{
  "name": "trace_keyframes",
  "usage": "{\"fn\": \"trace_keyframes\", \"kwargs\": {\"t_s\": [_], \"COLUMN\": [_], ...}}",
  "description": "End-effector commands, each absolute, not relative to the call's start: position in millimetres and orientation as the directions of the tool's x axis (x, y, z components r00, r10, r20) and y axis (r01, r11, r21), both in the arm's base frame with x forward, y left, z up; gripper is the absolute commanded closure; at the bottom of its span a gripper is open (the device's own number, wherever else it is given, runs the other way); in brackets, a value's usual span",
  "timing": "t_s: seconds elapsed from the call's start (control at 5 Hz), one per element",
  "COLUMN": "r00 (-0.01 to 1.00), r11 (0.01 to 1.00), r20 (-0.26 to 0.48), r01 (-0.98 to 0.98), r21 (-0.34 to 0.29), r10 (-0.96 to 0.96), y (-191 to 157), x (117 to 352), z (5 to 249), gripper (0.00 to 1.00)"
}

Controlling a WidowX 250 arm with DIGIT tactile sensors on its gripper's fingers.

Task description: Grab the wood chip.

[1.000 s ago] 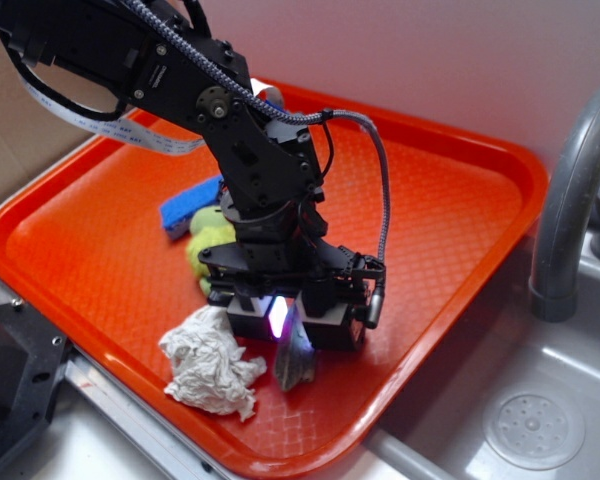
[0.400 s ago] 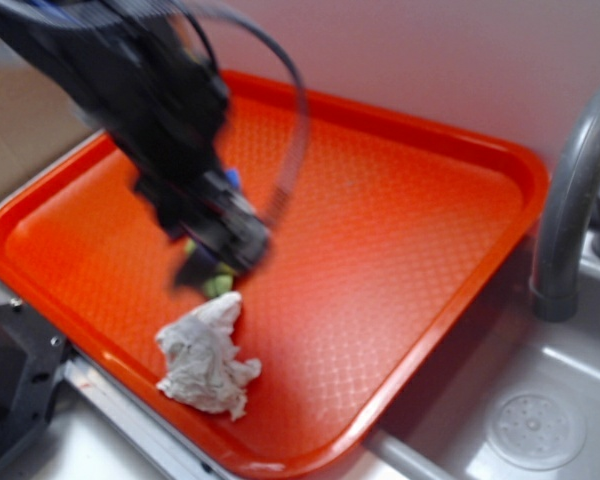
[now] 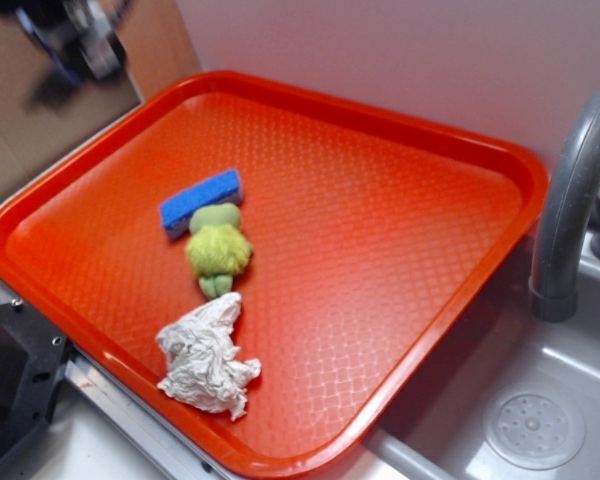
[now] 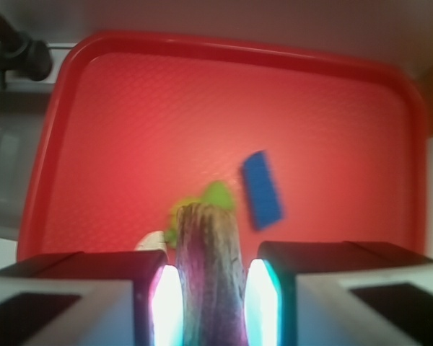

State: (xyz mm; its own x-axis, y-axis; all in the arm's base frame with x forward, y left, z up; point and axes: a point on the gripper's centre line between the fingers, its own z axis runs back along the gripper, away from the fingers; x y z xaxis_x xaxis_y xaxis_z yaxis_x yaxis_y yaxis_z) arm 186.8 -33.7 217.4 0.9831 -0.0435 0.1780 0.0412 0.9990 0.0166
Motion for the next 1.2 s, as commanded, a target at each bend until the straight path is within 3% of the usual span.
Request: {"fn": "trace_keyframes", "kwargs": {"t_s": [0.0,0.6,1.0], "r00": [0.99,0.989,0.987], "r11": [0.998,0.993,0.996], "r20": [0.132,0.095,0.135], "r01": [-0.056,-0.114,-0.093], "r21": [0.009,-0.002,0.011], "r10": [0.054,0.114,0.091], "y": [-26.1,-20.7,-23.2], "x": [206.6,218.9,216.7], "z": [222.4,215.8,218.9], "gripper": [1.0,1.0,1.0]}}
